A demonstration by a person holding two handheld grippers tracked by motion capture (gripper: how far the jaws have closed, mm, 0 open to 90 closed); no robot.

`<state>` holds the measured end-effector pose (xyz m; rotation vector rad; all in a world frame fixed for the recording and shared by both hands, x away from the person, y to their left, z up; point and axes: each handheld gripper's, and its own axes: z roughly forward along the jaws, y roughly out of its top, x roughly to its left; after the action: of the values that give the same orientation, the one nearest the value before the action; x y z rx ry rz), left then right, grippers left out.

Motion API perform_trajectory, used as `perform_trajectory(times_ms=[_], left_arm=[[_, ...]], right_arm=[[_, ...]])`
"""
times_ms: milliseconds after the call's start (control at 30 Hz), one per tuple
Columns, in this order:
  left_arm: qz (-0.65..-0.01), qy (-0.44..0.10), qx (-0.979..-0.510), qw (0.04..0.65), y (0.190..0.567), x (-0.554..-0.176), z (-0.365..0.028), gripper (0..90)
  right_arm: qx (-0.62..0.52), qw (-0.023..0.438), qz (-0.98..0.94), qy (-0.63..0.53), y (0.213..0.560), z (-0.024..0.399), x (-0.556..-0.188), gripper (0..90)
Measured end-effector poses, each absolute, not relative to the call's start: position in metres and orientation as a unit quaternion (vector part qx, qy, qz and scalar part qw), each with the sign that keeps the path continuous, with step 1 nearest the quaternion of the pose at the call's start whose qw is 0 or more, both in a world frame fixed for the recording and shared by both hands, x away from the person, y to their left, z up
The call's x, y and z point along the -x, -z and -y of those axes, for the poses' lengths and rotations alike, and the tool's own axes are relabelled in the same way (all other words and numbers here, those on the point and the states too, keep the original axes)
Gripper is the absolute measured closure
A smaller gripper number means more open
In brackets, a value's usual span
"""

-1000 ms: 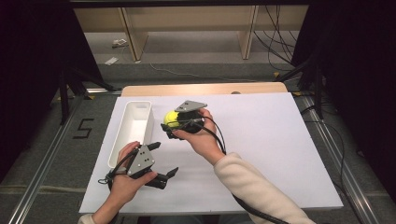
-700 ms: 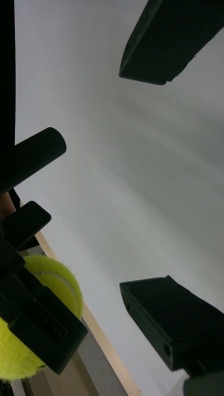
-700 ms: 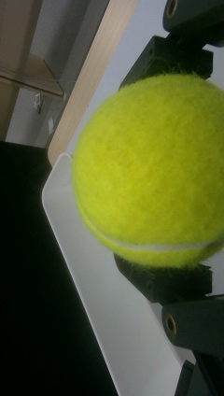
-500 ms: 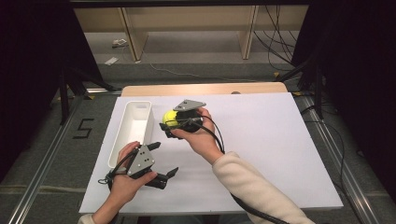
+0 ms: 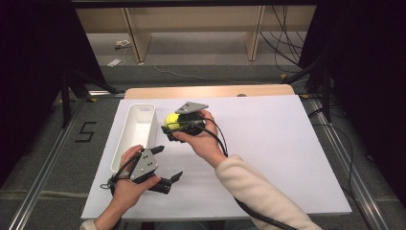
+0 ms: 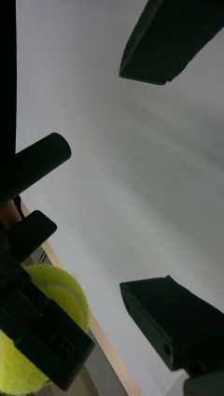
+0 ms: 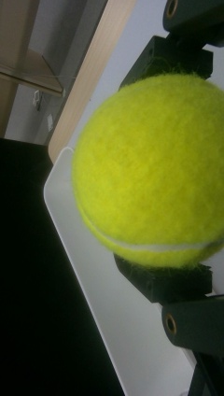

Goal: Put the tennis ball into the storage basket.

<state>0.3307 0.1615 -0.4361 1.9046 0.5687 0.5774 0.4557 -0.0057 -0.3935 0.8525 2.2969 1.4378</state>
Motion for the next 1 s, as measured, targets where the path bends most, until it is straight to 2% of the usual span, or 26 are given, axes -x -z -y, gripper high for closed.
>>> perform_trajectory(times_ms=[1000], left_arm=[[-0.234,-0.241,-0.793,0.508,0.4364,-0.3304,-0.1603,0.6]], right_arm=[[-0.292,0.150,-0.802,-0.500,0.3909,-0.0011,-0.4567,26.0]])
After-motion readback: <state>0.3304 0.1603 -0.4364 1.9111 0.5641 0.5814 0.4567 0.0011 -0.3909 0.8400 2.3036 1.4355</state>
